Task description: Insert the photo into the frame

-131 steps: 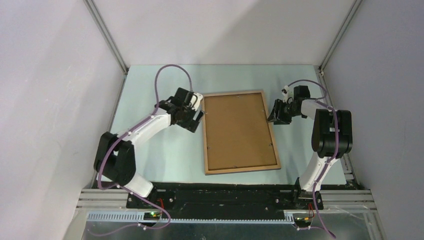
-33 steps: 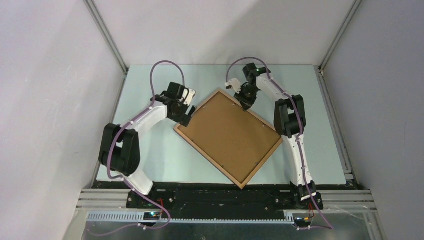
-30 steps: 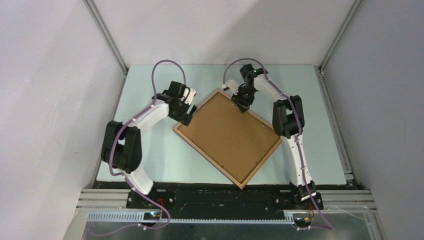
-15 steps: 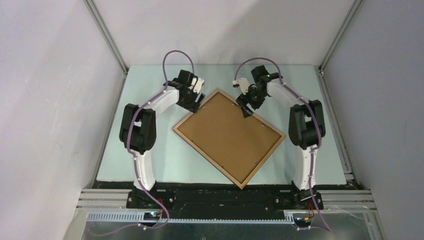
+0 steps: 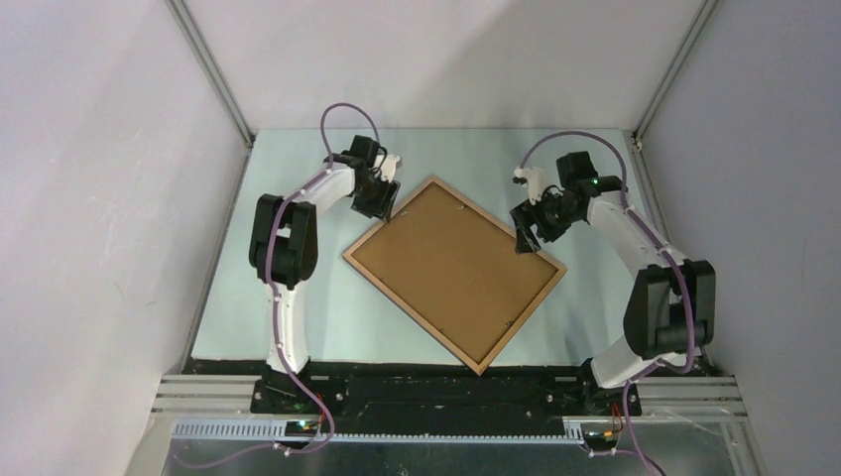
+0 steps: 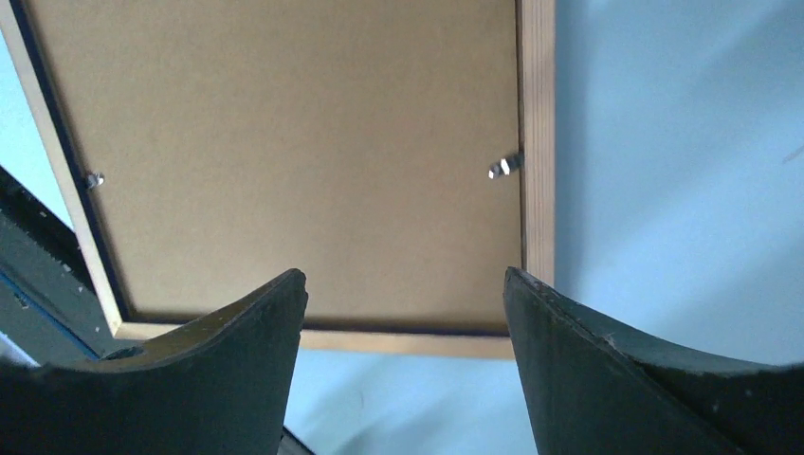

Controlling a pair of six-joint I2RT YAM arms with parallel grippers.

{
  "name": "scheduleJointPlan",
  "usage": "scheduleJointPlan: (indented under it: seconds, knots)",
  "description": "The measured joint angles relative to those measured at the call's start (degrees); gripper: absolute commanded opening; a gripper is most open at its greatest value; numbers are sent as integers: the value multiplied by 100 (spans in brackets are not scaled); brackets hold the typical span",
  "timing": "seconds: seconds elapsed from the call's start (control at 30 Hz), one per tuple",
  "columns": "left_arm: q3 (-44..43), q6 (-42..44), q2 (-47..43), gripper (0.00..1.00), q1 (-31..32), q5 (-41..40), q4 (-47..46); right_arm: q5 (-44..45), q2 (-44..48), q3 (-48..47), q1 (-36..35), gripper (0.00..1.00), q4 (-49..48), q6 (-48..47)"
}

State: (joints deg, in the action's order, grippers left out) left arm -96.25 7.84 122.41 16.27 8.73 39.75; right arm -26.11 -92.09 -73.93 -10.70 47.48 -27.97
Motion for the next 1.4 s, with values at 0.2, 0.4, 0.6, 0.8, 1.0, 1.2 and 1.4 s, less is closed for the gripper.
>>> scheduleJointPlan:
  seconds: [0.2,0.4,0.6,0.8,1.0,1.2,1.4]
  knots:
    - [-22,-181,181,48,-68,184,162,-151,728,503,251,79,15,103]
    - [-33,-306,201,36,-70,313,186,-236,1058,841,337,79,-50,264]
    - [85,-387,149,21,-70,396,101,57,1078,1163,457,79,-114,647]
    - [459,-400,-85,4,-133,511,2,317,1078,1320,680,79,-184,876]
    - [844,-601,-304,0,-295,684,-52,337,1078,1320,767,79,-260,999]
    - [1526,-973,-717,0,-529,868,-240,341,973,1320,765,79,-382,1082]
    - [2485,-1364,-1325,0,-737,1060,-579,494,857,1320,702,79,-562,1150]
